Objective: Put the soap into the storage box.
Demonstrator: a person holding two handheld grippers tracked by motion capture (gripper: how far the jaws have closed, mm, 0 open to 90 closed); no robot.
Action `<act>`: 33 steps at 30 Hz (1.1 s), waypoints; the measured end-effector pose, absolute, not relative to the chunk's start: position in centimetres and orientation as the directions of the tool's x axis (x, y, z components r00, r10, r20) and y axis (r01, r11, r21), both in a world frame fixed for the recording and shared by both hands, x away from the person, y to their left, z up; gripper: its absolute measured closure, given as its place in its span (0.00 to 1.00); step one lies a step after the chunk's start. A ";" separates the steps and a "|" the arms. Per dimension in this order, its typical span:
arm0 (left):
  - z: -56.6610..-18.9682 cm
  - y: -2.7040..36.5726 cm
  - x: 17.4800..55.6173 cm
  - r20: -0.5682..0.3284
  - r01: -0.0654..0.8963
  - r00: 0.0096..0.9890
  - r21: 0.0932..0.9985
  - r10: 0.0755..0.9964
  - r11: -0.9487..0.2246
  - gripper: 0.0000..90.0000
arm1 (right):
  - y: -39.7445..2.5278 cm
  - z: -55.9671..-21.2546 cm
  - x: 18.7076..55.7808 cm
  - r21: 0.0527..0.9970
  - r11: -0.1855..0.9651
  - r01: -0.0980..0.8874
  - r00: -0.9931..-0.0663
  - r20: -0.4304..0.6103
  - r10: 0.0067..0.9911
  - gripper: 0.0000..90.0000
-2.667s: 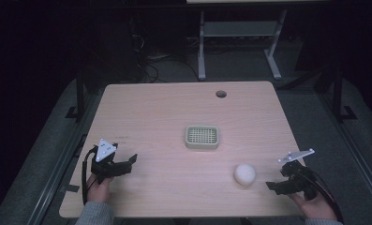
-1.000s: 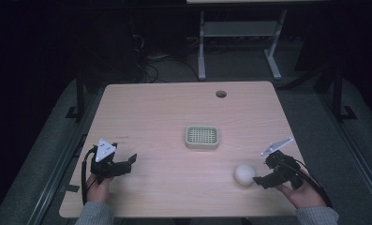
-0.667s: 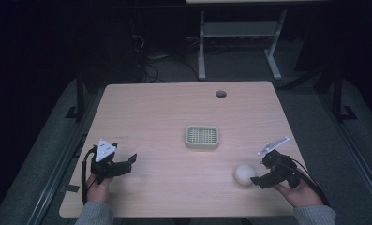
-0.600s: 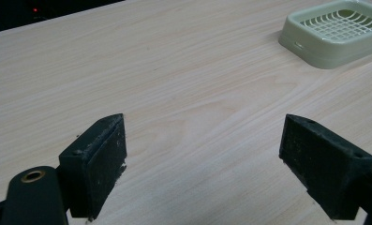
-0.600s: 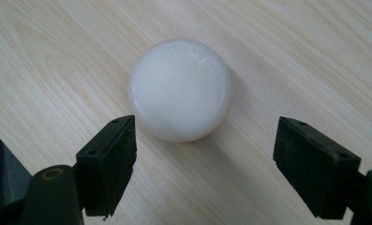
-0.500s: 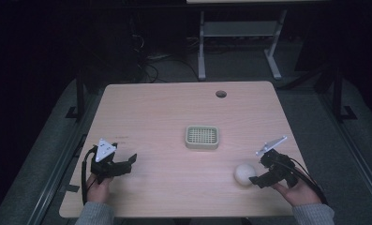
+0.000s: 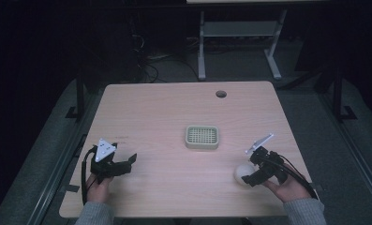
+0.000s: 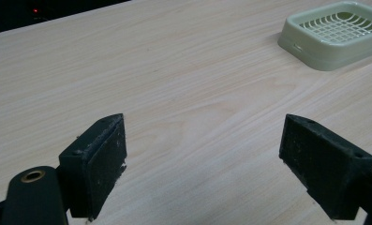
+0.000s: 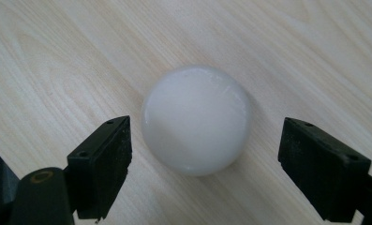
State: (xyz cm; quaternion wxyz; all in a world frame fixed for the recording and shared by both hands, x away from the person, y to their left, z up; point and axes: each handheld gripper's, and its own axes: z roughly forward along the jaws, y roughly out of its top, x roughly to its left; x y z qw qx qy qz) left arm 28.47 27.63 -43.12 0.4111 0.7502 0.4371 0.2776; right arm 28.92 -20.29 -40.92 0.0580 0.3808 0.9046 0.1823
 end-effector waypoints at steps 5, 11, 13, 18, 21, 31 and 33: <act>-43.1 27.6 28.4 0.060 0.427 0.466 0.859 0.883 -0.284 0.16 | -19.7 -41.3 29.2 0.356 0.659 0.663 -0.713 0.028 0.701 0.19; -43.1 27.6 28.5 0.057 0.427 0.464 0.860 0.884 -0.280 0.16 | -18.8 -41.6 29.7 0.331 0.673 0.661 -0.719 0.023 0.695 0.19; -43.1 27.6 28.5 0.057 0.427 0.464 0.860 0.884 -0.280 0.17 | -18.7 -41.7 29.8 0.327 0.674 0.662 -0.719 0.025 0.694 0.18; -43.1 27.6 28.5 0.057 0.427 0.463 0.860 0.884 -0.279 0.16 | -18.4 -42.2 30.1 0.297 0.681 0.670 -0.718 0.023 0.696 0.19; -43.1 27.5 28.5 0.057 0.425 0.468 0.861 0.882 -0.281 0.16 | -18.3 -42.6 30.3 0.276 0.689 0.670 -0.721 0.023 0.692 0.19; -43.1 27.5 28.5 0.056 0.425 0.467 0.861 0.882 -0.279 0.16 | -18.0 -43.5 30.4 0.247 0.698 0.673 -0.724 0.024 0.689 0.19; -43.1 27.5 28.5 0.058 0.424 0.469 0.860 0.881 -0.283 0.16 | -17.8 -43.7 30.5 0.237 0.704 0.670 -0.727 0.017 0.686 0.19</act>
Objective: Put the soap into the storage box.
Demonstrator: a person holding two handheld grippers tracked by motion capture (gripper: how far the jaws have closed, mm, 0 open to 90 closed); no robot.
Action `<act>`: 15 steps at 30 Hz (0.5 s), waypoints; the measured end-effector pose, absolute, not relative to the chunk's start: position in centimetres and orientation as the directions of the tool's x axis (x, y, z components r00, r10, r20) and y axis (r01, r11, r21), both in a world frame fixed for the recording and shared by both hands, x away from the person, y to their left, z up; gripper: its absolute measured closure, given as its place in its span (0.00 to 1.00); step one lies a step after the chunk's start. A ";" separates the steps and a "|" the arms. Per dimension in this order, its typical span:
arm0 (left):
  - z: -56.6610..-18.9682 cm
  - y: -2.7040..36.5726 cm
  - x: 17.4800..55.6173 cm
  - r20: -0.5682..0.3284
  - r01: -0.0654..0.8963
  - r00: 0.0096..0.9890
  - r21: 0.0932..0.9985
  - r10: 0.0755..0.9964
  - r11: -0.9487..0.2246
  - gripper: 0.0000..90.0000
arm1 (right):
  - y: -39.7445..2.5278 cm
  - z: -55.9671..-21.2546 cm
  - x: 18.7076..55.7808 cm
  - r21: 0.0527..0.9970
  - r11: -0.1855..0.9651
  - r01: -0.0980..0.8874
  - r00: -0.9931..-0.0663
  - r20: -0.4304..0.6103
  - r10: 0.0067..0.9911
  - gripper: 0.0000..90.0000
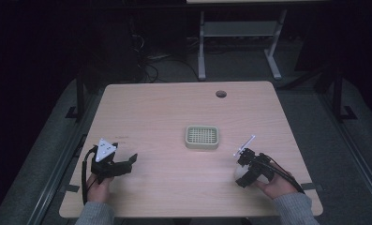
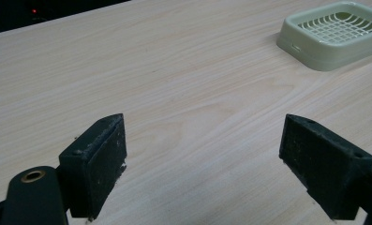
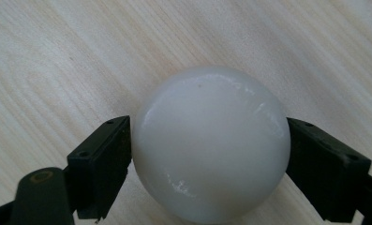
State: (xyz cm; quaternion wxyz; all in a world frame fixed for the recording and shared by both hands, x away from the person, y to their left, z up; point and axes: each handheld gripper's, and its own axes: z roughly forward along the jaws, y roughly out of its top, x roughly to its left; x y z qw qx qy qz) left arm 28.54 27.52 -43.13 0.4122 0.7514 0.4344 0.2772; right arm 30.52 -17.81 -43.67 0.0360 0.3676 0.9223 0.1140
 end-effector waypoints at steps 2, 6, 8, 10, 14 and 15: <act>-43.1 27.5 28.6 0.058 0.425 0.469 0.860 0.881 -0.283 0.16 | -17.7 -43.7 30.6 0.234 0.704 0.670 -0.727 0.020 0.686 0.21; -43.1 27.7 28.5 0.058 0.425 0.461 0.862 0.885 -0.278 0.16 | -17.5 -44.1 30.7 0.224 0.711 0.667 -0.731 0.011 0.682 0.23; -43.1 27.7 28.5 0.058 0.427 0.461 0.860 0.886 -0.278 0.16 | -17.4 -44.2 30.6 0.229 0.714 0.662 -0.734 0.003 0.679 0.24; -43.1 27.6 28.6 0.058 0.430 0.460 0.859 0.886 -0.279 0.16 | -17.4 -44.2 30.6 0.226 0.714 0.663 -0.733 0.000 0.680 0.25; -43.1 27.6 28.6 0.058 0.429 0.460 0.859 0.886 -0.279 0.17 | -17.4 -44.2 30.8 0.216 0.717 0.662 -0.736 0.005 0.677 0.25; -43.1 27.7 28.6 0.059 0.429 0.459 0.859 0.887 -0.279 0.16 | -17.4 -44.2 30.8 0.216 0.721 0.659 -0.739 0.003 0.674 0.25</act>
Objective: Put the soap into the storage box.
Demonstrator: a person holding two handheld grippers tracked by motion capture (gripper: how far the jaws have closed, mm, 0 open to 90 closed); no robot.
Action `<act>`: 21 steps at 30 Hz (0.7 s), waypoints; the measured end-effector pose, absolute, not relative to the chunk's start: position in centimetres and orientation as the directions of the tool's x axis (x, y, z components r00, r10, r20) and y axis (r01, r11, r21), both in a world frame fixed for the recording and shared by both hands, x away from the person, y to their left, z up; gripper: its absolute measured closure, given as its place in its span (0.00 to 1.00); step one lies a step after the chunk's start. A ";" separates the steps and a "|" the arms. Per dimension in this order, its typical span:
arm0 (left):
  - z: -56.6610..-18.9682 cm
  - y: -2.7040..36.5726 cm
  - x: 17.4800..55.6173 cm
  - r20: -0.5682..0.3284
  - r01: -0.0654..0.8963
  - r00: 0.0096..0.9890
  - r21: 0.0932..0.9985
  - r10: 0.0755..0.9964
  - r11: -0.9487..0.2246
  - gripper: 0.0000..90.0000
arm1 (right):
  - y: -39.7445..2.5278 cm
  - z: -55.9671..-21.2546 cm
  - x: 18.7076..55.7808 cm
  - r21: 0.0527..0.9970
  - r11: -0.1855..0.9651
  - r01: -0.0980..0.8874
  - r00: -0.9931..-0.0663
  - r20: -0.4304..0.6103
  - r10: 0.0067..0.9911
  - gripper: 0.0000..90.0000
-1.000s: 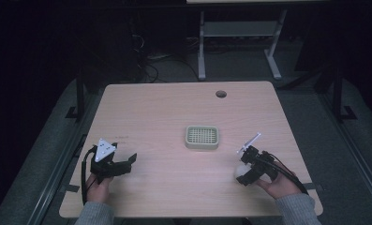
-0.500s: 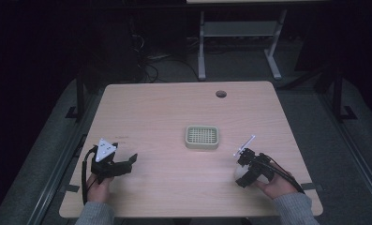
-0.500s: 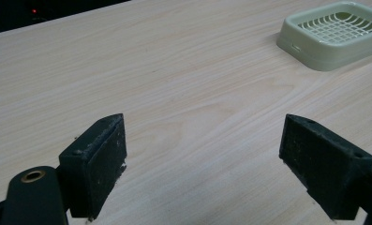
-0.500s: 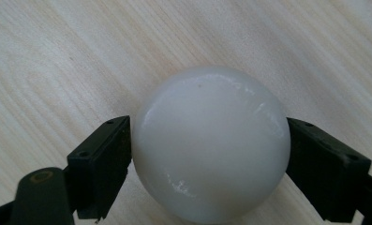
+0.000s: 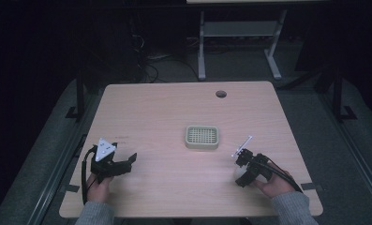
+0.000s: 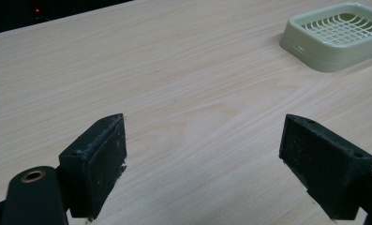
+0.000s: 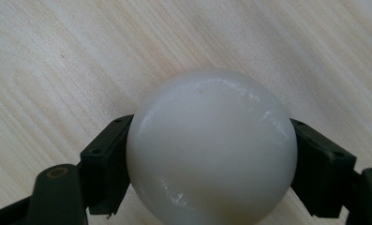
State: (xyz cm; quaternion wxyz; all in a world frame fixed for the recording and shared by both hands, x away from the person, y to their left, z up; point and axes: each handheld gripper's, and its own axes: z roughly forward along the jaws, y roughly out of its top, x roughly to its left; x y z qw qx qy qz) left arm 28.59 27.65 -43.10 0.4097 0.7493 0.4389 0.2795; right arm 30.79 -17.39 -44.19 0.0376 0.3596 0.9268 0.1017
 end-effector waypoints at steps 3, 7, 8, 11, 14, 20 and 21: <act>-43.1 27.8 28.6 0.058 0.429 0.458 0.860 0.887 -0.277 0.17 | -17.4 -44.2 30.8 0.215 0.723 0.657 -0.741 0.003 0.672 0.26; -43.1 27.7 28.6 0.058 0.428 0.458 0.860 0.887 -0.278 0.16 | -17.5 -44.1 30.7 0.216 0.720 0.659 -0.740 0.013 0.673 0.26; -43.1 27.7 28.6 0.058 0.428 0.458 0.860 0.887 -0.278 0.17 | -17.5 -44.1 30.7 0.216 0.720 0.659 -0.740 0.013 0.673 0.26; -43.1 27.7 28.6 0.060 0.427 0.460 0.859 0.886 -0.280 0.16 | -17.7 -43.9 30.7 0.221 0.718 0.660 -0.739 0.021 0.673 0.26; -43.1 27.8 28.5 0.060 0.427 0.460 0.860 0.886 -0.280 0.16 | -17.9 -43.2 30.7 0.231 0.714 0.661 -0.737 0.022 0.675 0.26; -43.2 27.8 28.6 0.061 0.433 0.458 0.856 0.887 -0.282 0.16 | -18.0 -42.3 31.0 0.247 0.715 0.654 -0.742 0.024 0.670 0.26; -43.2 27.7 28.6 0.060 0.431 0.458 0.858 0.887 -0.281 0.16 | -18.0 -42.1 31.0 0.246 0.716 0.654 -0.742 0.025 0.670 0.26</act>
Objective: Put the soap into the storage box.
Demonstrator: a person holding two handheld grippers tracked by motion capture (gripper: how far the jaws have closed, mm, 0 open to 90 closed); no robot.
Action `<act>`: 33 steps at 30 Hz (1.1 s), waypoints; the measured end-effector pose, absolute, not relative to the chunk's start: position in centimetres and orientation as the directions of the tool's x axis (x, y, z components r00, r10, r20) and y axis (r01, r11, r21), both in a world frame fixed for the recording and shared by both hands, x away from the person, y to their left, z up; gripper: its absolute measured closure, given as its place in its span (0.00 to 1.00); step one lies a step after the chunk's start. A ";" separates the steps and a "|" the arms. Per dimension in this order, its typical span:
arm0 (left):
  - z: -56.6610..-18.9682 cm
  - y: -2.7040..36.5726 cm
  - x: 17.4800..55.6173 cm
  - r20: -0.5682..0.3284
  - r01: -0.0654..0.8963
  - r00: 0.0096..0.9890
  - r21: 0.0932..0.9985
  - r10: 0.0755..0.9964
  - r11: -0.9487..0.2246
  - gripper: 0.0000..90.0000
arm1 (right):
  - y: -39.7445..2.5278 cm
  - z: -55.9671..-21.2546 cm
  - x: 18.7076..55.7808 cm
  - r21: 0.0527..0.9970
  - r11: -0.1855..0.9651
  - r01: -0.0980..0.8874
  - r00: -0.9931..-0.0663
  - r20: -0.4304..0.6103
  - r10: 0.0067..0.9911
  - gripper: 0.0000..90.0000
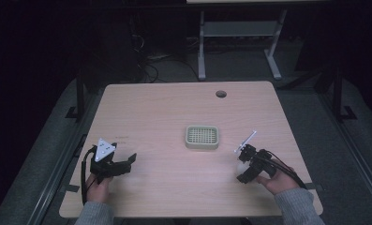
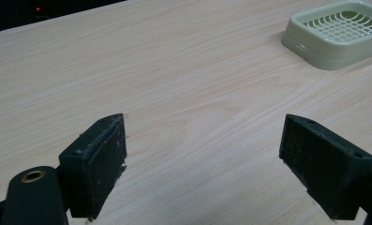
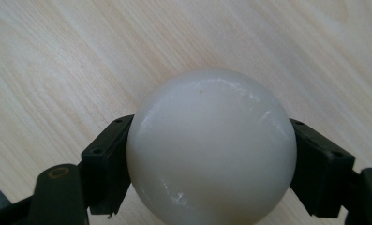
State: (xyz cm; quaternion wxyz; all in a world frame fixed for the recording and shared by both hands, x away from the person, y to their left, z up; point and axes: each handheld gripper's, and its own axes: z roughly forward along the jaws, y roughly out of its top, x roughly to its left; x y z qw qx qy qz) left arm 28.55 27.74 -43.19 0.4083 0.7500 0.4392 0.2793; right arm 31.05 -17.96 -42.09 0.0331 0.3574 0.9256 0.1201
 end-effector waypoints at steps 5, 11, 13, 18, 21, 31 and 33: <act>-43.2 27.7 28.6 0.063 0.430 0.463 0.856 0.884 -0.286 0.16 | -17.6 -41.1 31.9 0.254 0.719 0.647 -0.749 0.037 0.662 0.26; -43.2 27.7 28.6 0.066 0.428 0.464 0.856 0.883 -0.289 0.17 | -16.7 -40.1 32.6 0.263 0.733 0.627 -0.765 0.030 0.644 0.26; -43.2 27.7 28.6 0.065 0.428 0.463 0.857 0.884 -0.287 0.16 | -16.4 -39.7 32.8 0.264 0.735 0.625 -0.766 0.029 0.642 0.26; -43.1 27.7 28.6 0.065 0.429 0.464 0.856 0.884 -0.288 0.16 | -15.8 -39.0 33.5 0.263 0.746 0.612 -0.777 0.024 0.629 0.26; -43.1 27.7 28.6 0.067 0.428 0.465 0.856 0.883 -0.290 0.16 | -15.5 -38.5 34.0 0.268 0.751 0.604 -0.783 0.025 0.621 0.26; -43.1 27.6 28.6 0.072 0.427 0.470 0.854 0.880 -0.298 0.16 | -14.2 -37.5 35.3 0.270 0.761 0.589 -0.797 0.038 0.603 0.26; -43.1 27.6 28.6 0.070 0.426 0.469 0.855 0.880 -0.295 0.16 | -14.0 -37.4 35.6 0.267 0.763 0.588 -0.798 0.040 0.601 0.26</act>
